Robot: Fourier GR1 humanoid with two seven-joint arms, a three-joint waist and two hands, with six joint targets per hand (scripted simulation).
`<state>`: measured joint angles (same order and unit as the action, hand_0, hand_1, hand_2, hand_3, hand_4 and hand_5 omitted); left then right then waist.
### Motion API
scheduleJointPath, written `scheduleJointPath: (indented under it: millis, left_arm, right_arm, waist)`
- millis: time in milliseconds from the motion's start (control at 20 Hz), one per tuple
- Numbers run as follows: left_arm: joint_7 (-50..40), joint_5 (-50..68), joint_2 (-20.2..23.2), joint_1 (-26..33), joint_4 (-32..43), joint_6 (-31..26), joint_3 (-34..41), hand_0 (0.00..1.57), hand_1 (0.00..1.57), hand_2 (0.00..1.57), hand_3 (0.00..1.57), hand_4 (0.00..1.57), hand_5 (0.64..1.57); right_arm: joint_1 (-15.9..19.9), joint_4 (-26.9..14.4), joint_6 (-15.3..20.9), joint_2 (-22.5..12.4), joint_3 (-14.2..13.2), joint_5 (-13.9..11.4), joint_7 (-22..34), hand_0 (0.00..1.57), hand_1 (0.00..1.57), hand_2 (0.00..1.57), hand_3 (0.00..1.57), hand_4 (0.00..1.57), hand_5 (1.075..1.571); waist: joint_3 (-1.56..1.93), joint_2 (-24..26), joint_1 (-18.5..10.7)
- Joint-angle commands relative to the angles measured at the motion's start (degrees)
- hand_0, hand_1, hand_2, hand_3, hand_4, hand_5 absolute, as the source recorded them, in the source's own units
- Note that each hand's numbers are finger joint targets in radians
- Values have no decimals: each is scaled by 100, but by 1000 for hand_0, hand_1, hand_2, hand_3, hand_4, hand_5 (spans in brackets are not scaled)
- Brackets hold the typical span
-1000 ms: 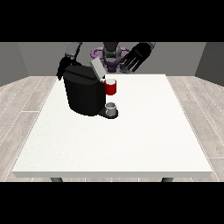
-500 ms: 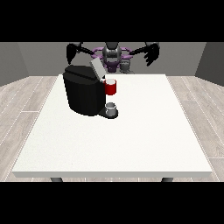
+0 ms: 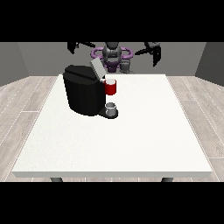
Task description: Insert the coffee pod into the coffee machine and close the lid
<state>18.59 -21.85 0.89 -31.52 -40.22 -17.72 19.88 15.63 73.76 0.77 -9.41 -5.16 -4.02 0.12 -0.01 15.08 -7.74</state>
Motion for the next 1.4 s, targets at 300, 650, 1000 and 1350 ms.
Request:
scheduleJointPath:
  millis: [300, 650, 1000, 1350]
  left_arm:
    - [-439, 765, -62, 358, -1088, -286, -455, 0, 0, 0, 0, 360, 1571]
    - [-1016, 1123, -87, 893, -2234, 41, -997, 0, 0, 0, 0, 356, 1571]
    - [-1122, 1377, -88, 1529, -3229, 105, -1370, 0, 0, 0, 0, 265, 1571]
    - [-1505, 1508, -8, 1465, -3890, 277, -1194, 0, 0, 0, 0, 356, 1571]
  right_arm:
    - [1069, -662, -54, -280, -715, 587, 697, 0, 0, 0, 0, 0, 1571]
    - [1195, -1207, -127, -171, -774, 804, 576, 0, 0, 0, 0, 168, 1571]
    - [1657, -1573, -264, -401, -755, 776, 559, 0, 0, 0, 0, 0, 1571]
    - [1990, -1667, -344, -122, -394, 649, 232, 0, 0, 0, 0, 0, 1571]
  waist:
    - [3, -500, -557]
    - [3, -669, -518]
    - [3, -1070, -585]
    - [2, -1469, -248]
